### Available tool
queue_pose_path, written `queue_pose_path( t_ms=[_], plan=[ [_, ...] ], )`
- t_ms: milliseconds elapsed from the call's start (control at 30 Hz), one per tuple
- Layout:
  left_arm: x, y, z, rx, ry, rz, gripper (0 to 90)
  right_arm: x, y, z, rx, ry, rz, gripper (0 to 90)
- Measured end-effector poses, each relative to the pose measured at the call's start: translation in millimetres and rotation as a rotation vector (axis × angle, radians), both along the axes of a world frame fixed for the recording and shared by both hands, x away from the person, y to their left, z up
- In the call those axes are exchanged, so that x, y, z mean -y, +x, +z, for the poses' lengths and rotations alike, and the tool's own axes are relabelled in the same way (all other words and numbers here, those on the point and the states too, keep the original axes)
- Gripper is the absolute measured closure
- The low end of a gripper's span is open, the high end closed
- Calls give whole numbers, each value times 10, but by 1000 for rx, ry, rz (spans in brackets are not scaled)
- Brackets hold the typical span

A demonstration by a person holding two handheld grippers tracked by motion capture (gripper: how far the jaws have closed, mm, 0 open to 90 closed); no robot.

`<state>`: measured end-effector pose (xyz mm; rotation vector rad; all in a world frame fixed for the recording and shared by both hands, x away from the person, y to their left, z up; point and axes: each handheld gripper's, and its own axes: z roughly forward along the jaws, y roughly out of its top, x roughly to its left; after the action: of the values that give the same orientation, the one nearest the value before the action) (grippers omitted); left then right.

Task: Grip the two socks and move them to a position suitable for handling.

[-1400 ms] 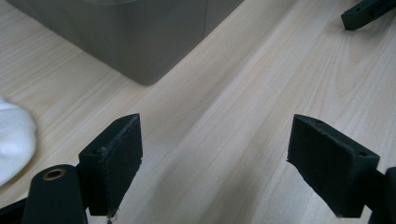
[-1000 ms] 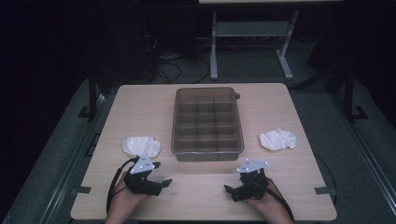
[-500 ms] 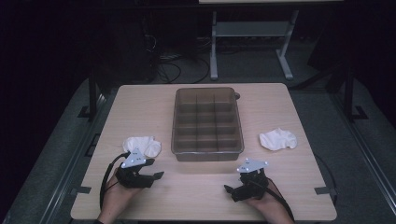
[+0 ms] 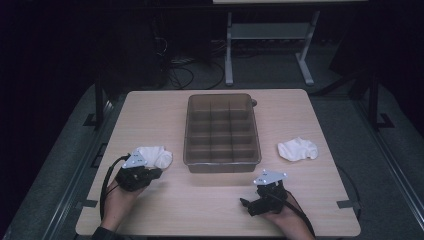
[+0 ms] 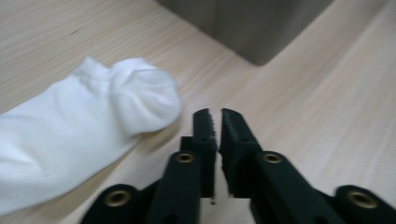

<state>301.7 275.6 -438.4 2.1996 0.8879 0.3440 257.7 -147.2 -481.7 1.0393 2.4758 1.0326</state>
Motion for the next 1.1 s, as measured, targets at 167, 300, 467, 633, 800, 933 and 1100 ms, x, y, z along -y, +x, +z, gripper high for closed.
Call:
queue_pose_path(
  t_ms=[167, 300, 467, 633, 800, 933, 1100],
  plan=[
    [-42, 96, -32, -7, 27, 23, 899, 1, 2, -1, 1, 0, 2, 11],
    [-54, 186, -102, -20, 53, 42, 899, 0, 2, 0, 1, 0, 2, 11],
    [-3, 285, -160, -34, 75, 42, 898, 0, 5, -1, 2, 0, 3, 11],
    [55, 337, -196, -42, 88, 37, 898, 0, 6, -1, 3, 0, 3, 11],
    [111, 389, -149, -26, 84, 39, 895, 0, 7, -1, 3, 0, 3, 11],
    [80, 388, -56, 10, 79, 54, 865, 0, 7, -1, 3, 0, 3, 11],
    [-58, 434, 38, 38, 77, 99, 820, -1, 8, -1, 2, 0, 3, 11]
  ],
)
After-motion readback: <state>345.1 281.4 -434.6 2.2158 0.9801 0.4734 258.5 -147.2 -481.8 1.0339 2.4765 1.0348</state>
